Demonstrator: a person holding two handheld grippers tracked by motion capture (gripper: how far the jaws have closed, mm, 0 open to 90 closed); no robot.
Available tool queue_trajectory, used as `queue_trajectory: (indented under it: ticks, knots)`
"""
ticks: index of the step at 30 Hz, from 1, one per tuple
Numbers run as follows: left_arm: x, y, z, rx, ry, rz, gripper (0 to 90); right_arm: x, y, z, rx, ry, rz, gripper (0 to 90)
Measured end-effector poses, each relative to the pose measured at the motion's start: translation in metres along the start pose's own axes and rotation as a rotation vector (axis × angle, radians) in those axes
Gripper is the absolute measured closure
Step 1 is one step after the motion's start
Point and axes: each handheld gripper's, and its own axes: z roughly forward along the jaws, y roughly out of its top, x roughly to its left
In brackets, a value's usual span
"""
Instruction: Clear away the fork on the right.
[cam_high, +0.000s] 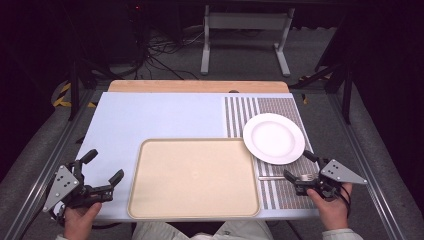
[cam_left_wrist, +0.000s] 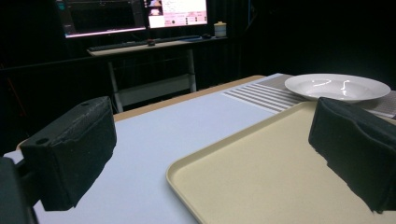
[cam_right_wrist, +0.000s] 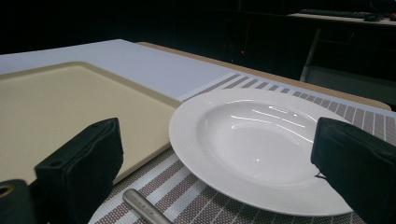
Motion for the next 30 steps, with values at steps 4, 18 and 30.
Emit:
queue_trajectory:
  ticks: [4,18,30]
  knots:
    - [0.000,0.000,0.000,0.003,0.001,-0.001,1.8,0.000,0.002,0.001,-0.002,0.001,0.001,3.2]
    - [0.001,-0.001,-0.001,0.005,0.005,-0.009,1.8,-0.003,0.023,0.022,0.041,0.049,-0.020,3.3]
    - [0.001,-0.001,-0.001,0.009,0.001,-0.007,1.7,-0.005,0.039,0.032,0.046,0.062,-0.033,2.8]
